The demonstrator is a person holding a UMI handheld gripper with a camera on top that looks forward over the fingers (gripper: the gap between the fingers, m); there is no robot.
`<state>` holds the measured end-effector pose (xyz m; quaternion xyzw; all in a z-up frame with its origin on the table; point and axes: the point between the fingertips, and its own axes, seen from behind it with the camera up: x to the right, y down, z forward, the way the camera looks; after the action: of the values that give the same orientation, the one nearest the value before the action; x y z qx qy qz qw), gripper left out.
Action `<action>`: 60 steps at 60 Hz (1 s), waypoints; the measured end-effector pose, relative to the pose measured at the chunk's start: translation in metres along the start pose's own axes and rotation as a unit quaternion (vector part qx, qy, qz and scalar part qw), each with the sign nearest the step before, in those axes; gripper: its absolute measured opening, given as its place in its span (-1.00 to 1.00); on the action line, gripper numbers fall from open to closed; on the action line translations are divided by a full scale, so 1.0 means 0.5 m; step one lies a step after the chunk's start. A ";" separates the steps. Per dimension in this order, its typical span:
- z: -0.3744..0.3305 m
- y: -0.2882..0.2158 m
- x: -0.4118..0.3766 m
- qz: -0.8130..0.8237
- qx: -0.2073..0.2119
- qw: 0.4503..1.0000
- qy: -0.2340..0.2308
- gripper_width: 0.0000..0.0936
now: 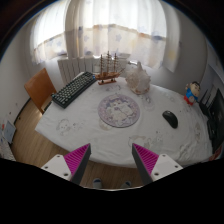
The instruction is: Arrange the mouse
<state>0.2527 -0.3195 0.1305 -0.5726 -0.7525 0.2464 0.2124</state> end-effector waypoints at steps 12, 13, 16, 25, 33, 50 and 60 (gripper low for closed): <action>0.017 0.018 0.095 0.033 -0.005 0.999 0.038 0.83; 0.020 0.019 0.106 0.038 -0.005 0.998 0.042 0.83; 0.024 0.026 0.139 0.050 -0.006 0.997 0.056 0.83; 0.036 0.043 0.233 0.083 -0.003 0.992 0.095 0.84; 0.058 0.056 0.316 0.107 0.001 0.987 0.124 0.83; 0.133 0.047 0.478 0.139 0.024 0.977 0.157 0.83; 0.190 0.028 0.566 0.131 0.048 0.976 0.168 0.83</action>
<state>0.1340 -0.0551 0.0577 -0.6884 -0.6122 0.2081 0.3286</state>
